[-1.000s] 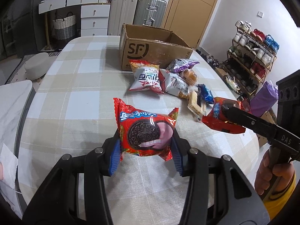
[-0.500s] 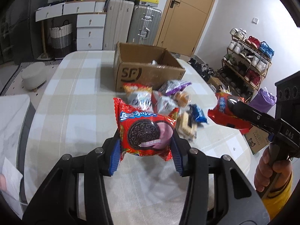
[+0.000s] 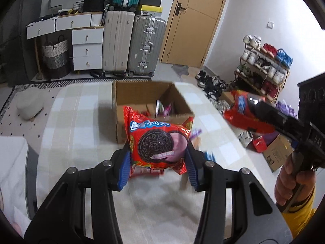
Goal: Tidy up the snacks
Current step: 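Lift both red Oreo packs over the SF box and release them inside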
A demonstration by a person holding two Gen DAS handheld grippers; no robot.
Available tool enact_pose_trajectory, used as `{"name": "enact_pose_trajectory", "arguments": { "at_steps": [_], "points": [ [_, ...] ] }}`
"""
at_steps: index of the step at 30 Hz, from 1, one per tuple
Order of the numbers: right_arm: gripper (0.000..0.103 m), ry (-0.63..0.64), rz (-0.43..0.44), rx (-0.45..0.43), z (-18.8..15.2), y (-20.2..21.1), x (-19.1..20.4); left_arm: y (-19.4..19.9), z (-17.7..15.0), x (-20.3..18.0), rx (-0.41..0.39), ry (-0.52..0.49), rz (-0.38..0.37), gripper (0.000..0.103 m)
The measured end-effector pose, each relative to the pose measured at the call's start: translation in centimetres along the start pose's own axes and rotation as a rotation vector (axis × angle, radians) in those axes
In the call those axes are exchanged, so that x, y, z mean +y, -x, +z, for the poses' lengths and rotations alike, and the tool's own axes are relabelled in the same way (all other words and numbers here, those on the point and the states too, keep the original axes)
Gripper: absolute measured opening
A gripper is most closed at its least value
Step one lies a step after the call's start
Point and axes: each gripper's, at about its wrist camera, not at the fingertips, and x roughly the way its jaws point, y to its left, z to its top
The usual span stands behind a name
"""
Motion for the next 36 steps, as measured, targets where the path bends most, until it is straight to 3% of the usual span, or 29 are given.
{"name": "enact_pose_trajectory", "arguments": {
  "at_steps": [8, 16, 24, 36],
  "points": [
    [0.047, 0.012, 0.007, -0.027, 5.6, -3.0, -1.1, -2.8, 7.1, 1.2, 0.002, -0.003, 0.017, 0.043],
    [0.047, 0.010, -0.015, 0.009, 8.6, -8.9, -3.7, -8.5, 10.9, 2.0, 0.056, 0.014, 0.012, 0.043],
    [0.047, -0.019, -0.048, 0.059, 8.5, -14.1, -7.2, -14.7, 11.5, 2.9, 0.123, 0.025, 0.016, 0.043],
    [0.047, -0.056, -0.120, 0.201, 5.8, -20.3, -11.8, -22.7, 10.9, 4.3, 0.210, 0.041, 0.039, 0.043]
  ]
}}
